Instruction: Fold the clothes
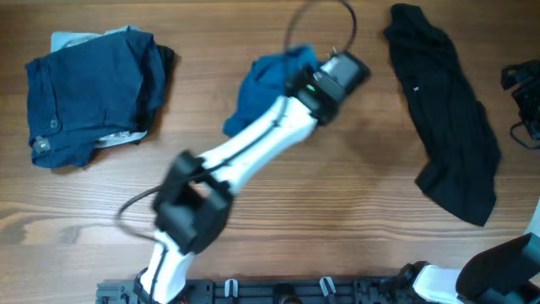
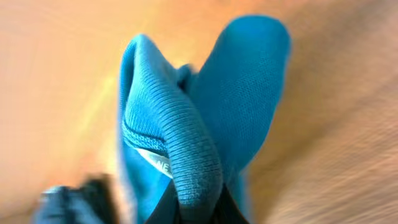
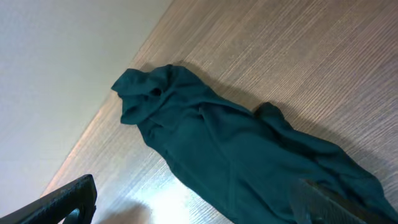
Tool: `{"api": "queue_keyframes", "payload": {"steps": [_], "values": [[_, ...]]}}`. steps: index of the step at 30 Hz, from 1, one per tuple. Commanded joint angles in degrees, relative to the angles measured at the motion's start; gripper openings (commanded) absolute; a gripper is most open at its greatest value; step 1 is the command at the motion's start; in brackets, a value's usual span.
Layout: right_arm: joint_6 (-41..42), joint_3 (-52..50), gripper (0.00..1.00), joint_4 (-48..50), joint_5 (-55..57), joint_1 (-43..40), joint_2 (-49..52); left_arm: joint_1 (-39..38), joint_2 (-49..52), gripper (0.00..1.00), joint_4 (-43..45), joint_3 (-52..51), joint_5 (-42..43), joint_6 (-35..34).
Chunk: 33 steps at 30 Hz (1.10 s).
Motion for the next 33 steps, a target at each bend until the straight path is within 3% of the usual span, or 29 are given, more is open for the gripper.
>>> {"api": "queue_keyframes", "payload": {"steps": [1, 4, 9, 11, 13, 15, 21, 23, 29, 33], "values": [[0.81, 0.11, 1.0, 0.31, -1.49, 0.11, 0.52, 3.41, -8.76, 0.04, 0.44, 0.09, -1.16, 7.85], [0.81, 0.11, 1.0, 0.31, -1.75, 0.11, 0.52, 6.8, -12.52, 0.04, 0.37, 0.09, -1.2, 13.25], [0.81, 0.11, 1.0, 0.28, -1.9, 0.11, 0.52, 13.9, -17.53, 0.04, 1.29, 0.09, -1.18, 35.65], [0.81, 0.11, 0.99, 0.28, -2.16, 0.33, 0.55, 17.99, -18.47, 0.04, 2.64, 0.09, -1.18, 49.03], [0.76, 0.11, 1.0, 0.22, -2.12, 0.98, 0.52, 23.39, -18.53, 0.04, 8.81, 0.09, -1.11, 60.59], [0.76, 0.11, 1.0, -0.09, -2.12, 1.6, 0.52, 29.24, -18.53, 0.04, 13.57, 0.09, 1.42, 66.84], [0.83, 0.11, 1.0, -0.83, -2.16, 3.17, 0.52, 42.99, -18.53, 0.04, 16.46, 0.09, 11.93, 75.84], [2.1, 0.11, 1.0, -0.81, -2.32, 3.61, 0.52, 47.19, -18.45, 0.04, 16.81, 0.09, 20.0, 77.72], [2.47, 0.11, 0.99, -0.79, -2.54, 5.55, 0.52, 57.75, -16.17, 0.04, 20.61, 0.09, 43.52, 78.05], [2.47, 0.11, 0.99, -0.66, -2.51, 6.67, 0.55, 60.11, -13.27, 0.04, 21.24, 0.09, 48.7, 78.03]]}}
